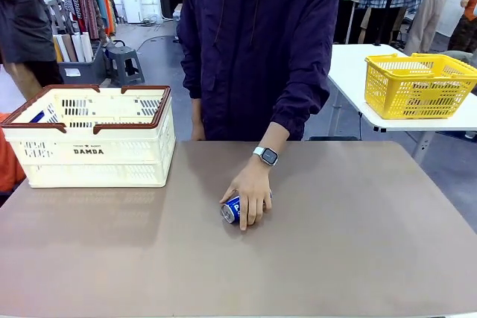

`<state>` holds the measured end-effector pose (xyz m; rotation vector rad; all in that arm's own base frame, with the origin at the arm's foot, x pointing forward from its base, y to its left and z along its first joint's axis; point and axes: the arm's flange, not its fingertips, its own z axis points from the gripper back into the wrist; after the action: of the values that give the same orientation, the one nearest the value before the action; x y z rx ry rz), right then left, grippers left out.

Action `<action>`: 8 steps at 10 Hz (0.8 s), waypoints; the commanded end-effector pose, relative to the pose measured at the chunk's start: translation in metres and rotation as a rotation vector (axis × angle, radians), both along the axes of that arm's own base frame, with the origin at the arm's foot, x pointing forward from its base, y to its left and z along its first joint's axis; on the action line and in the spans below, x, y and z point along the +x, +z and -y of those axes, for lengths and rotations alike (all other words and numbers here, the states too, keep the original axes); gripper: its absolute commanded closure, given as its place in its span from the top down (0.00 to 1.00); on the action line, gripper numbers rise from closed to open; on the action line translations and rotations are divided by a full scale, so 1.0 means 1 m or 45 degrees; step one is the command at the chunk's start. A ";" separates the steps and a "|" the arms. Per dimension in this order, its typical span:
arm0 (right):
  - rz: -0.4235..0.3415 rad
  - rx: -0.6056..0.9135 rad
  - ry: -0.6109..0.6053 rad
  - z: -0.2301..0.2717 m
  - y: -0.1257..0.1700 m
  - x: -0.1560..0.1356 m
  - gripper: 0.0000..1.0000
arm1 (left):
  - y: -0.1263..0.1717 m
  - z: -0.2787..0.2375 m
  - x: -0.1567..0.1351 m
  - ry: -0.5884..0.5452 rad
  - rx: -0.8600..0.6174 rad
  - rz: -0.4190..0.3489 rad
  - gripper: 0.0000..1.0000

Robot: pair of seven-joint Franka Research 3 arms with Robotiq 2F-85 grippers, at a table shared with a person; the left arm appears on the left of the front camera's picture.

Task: Place the drinks into the Shopping basket.
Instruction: Pick up one drink and place it into the Shopping basket.

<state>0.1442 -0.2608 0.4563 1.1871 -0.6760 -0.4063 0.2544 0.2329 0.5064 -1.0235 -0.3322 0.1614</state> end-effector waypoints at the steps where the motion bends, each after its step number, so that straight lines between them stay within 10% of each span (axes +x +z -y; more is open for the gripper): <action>1: 0.046 0.004 -0.005 0.000 0.004 0.002 1.00 | 0.042 0.124 0.046 -0.450 0.280 -0.114 1.00; 5: 0.046 0.004 -0.005 0.000 0.004 0.002 1.00 | 0.025 0.331 0.084 -0.744 0.605 -0.095 1.00; 8: 0.046 0.004 -0.005 0.000 0.004 0.002 1.00 | 0.037 0.266 0.110 -0.419 0.502 -0.059 1.00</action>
<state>0.1450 -0.2605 0.4565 1.1841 -0.6722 -0.4062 0.3590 -0.0855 0.5326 -0.6287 -0.0828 -0.2793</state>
